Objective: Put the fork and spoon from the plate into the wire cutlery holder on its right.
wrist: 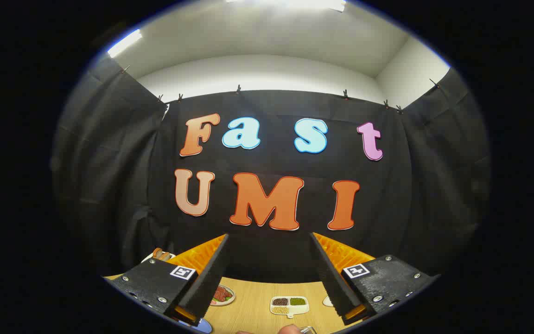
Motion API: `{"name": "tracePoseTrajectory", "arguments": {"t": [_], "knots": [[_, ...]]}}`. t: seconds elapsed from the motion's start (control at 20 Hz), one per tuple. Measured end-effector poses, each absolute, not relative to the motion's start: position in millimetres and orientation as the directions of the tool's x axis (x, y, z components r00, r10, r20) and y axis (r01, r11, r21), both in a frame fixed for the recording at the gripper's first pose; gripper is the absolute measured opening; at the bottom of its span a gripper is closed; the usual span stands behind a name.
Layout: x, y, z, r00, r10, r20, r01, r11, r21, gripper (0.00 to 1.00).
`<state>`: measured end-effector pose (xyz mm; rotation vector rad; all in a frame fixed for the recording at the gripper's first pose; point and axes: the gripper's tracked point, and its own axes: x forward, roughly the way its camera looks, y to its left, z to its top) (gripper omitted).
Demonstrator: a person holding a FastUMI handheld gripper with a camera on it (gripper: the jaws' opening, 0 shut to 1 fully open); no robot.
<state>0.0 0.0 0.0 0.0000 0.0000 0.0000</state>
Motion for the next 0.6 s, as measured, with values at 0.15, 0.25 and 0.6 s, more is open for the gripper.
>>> {"name": "tracePoseTrajectory", "arguments": {"t": [0.15,0.25,0.6], "knots": [[-3.4,8.1,-0.4,1.000,0.017,0.004,-0.017,1.000,-0.012,1.00],[-4.7,11.9,-1.4,1.000,0.025,0.000,-0.025,0.999,-0.019,1.00],[-6.1,26.0,-3.9,0.998,0.058,-0.009,-0.058,0.998,-0.011,1.00]]}}
